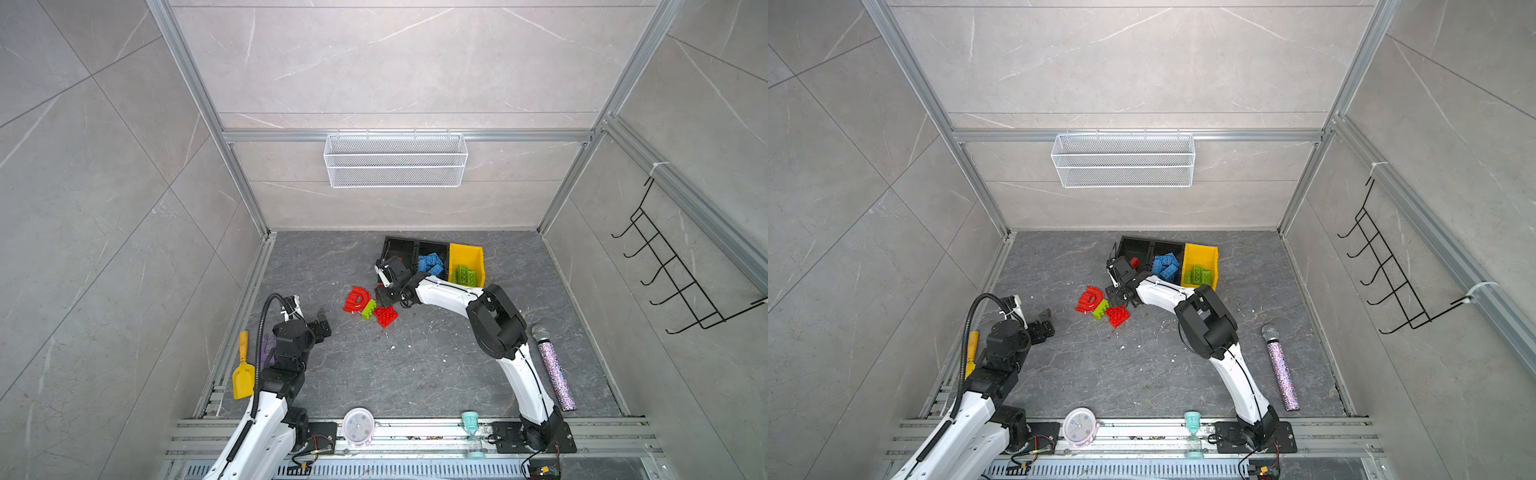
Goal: Sort the legos into containers by color
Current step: 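Lower the right gripper onto the long red brick and grasp it, then carry the long red brick into the black bin holding red bricks and release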
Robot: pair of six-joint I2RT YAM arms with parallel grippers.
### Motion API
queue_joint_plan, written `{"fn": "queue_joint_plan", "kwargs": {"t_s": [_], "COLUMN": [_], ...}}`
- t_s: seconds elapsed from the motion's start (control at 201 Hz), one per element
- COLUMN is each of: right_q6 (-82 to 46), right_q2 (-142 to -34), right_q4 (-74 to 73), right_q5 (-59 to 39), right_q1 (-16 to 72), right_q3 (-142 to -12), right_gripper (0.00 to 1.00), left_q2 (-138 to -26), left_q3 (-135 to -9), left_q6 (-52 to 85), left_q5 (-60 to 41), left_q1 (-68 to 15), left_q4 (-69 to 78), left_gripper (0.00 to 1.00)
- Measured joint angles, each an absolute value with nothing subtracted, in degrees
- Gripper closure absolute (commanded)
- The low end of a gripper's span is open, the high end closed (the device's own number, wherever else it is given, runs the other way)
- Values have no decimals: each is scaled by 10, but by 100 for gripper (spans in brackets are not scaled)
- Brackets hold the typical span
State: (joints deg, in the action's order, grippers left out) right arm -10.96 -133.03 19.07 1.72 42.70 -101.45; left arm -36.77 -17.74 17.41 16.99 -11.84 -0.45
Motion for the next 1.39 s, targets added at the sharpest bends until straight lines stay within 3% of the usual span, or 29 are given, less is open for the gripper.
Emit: {"fn": "queue_joint_plan", "kwargs": {"t_s": [0.144, 0.313, 0.602, 1.005, 1.393], "right_q6": [-112, -126, -146, -157, -153], "right_q2": [-1341, -1342, -1342, -1261, -1215], "right_q4": [211, 218, 221, 199, 200], "right_q5": [31, 41, 47, 11, -37], "right_q1": [442, 453, 452, 452, 390], "right_q3": [-1037, -1037, -1038, -958, -999], "right_gripper": [40, 54, 67, 72, 73], "left_q2": [-351, -343, -357, -365, -365], "left_q3": [-171, -170, -170, -170, -170], "left_q6": [175, 178, 178, 178, 178], "left_q5": [179, 181, 181, 181, 180], "left_q1": [-118, -118, -118, -118, -118], "left_q4": [-6, -11, -12, -12, -13], "left_gripper": [3, 2, 1, 0, 0]}}
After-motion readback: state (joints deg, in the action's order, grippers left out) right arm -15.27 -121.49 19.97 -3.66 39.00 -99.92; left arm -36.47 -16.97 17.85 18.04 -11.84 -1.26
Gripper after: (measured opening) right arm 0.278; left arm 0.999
